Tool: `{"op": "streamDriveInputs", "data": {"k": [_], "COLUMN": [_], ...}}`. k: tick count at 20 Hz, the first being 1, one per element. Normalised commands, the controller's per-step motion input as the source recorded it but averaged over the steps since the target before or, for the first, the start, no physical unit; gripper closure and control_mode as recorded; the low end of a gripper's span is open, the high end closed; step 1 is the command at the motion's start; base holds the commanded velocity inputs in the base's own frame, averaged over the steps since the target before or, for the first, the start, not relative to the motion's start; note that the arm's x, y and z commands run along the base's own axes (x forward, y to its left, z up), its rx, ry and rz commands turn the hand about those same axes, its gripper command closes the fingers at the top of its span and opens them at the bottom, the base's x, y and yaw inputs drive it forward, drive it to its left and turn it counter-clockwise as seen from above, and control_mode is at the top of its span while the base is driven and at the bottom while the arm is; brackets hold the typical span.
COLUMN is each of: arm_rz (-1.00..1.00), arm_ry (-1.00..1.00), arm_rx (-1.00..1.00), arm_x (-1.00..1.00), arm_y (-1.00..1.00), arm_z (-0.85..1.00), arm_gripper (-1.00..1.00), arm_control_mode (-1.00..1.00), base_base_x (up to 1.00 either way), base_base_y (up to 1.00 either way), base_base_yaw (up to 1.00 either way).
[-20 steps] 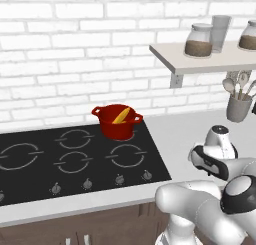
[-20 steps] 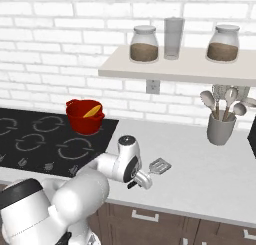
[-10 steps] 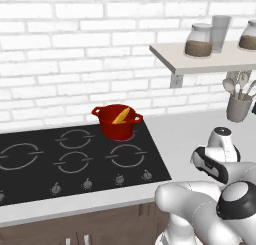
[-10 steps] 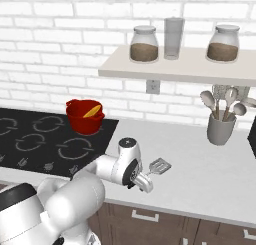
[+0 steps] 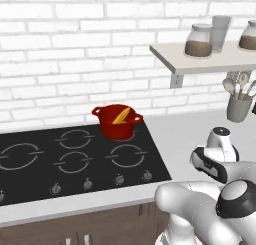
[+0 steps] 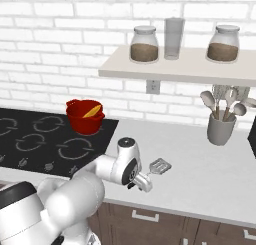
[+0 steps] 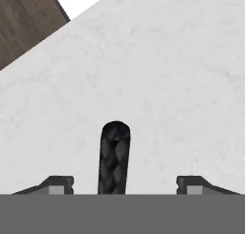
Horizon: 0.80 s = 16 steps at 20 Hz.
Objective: Put the lemon and corn in the pot. Retrieve the spatula and lightly stir the vegetables in the pot.
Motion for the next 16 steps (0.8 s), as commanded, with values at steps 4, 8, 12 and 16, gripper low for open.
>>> {"op": "streamDriveInputs", "data": {"k": [4,8,12,16], "arm_rz": [0.00,0.00,0.00,0.02], "arm_ry": [0.00,0.00,0.00,-0.13], "arm_rx": [0.00,0.00,0.00,0.03], "arm_x": [0.00,-0.09,-0.36,-0.63], "arm_y": [0.06,0.07,0.13,0.22], "arm_z": [-0.03,0.00,0.22,0.96], "arm_gripper": [1.00,1.00,1.00,1.00], "arm_control_mode": [-1.00,-1.00,-1.00,-1.00], "base_base_x": [0.00,0.00,0.00,0.00], "base_base_y": [0.00,0.00,0.00,0.00], "base_base_yaw": [0.00,0.00,0.00,0.00]}}
